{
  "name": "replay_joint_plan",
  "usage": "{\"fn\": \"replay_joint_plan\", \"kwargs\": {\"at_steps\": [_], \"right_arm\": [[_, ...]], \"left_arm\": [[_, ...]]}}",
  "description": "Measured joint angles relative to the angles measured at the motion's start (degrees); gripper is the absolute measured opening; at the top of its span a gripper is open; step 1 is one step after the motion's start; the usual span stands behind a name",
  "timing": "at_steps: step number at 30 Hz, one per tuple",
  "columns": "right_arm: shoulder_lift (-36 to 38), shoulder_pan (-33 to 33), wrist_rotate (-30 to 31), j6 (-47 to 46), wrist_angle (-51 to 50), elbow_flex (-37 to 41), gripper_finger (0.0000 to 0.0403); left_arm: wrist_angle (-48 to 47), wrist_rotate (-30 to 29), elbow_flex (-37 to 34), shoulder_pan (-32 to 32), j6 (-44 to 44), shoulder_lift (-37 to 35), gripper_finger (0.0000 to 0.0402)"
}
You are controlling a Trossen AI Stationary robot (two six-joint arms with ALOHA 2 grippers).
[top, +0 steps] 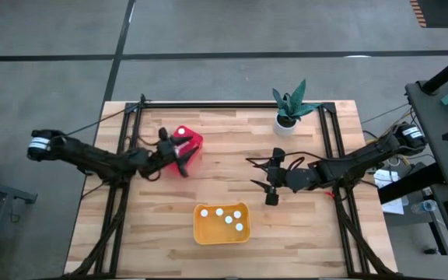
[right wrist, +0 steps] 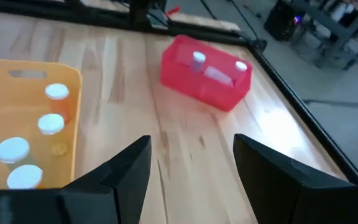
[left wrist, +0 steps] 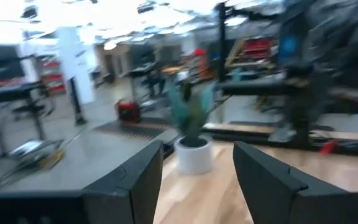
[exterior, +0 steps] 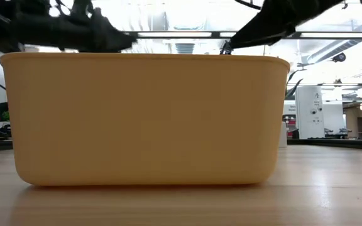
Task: Pick and place medicine bottles into bin by pill shape (circle, oval)
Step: Return to Home Position
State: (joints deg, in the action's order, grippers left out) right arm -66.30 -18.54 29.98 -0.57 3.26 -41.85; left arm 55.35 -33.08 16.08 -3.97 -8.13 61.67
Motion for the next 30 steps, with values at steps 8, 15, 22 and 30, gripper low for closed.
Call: {"fn": "replay_joint_plan", "kwargs": {"at_steps": [8,15,22,30], "right_arm": [[8.35,1.13,-3.02,6.11,13.40,11.16,0.0219],[18.61,7.19,-8.43,6.71,19.77,19.94,0.0219],[24.86,17.17,-18.79,6.50,20.18,24.13,0.0219],[32.93,21.28,-22.49,7.32,20.19,28.98,0.0219]], "left_arm": [[-17.50,0.41,0.96,-5.98,-2.83,-15.01,0.0180],[-34.92,0.33,0.39,-5.94,-2.72,-28.04,0.0154],[-41.84,0.33,-1.45,-5.90,-2.21,-36.21,0.0104],[-49.98,0.40,-1.62,-5.90,-1.22,-42.90,0.0051]]}}
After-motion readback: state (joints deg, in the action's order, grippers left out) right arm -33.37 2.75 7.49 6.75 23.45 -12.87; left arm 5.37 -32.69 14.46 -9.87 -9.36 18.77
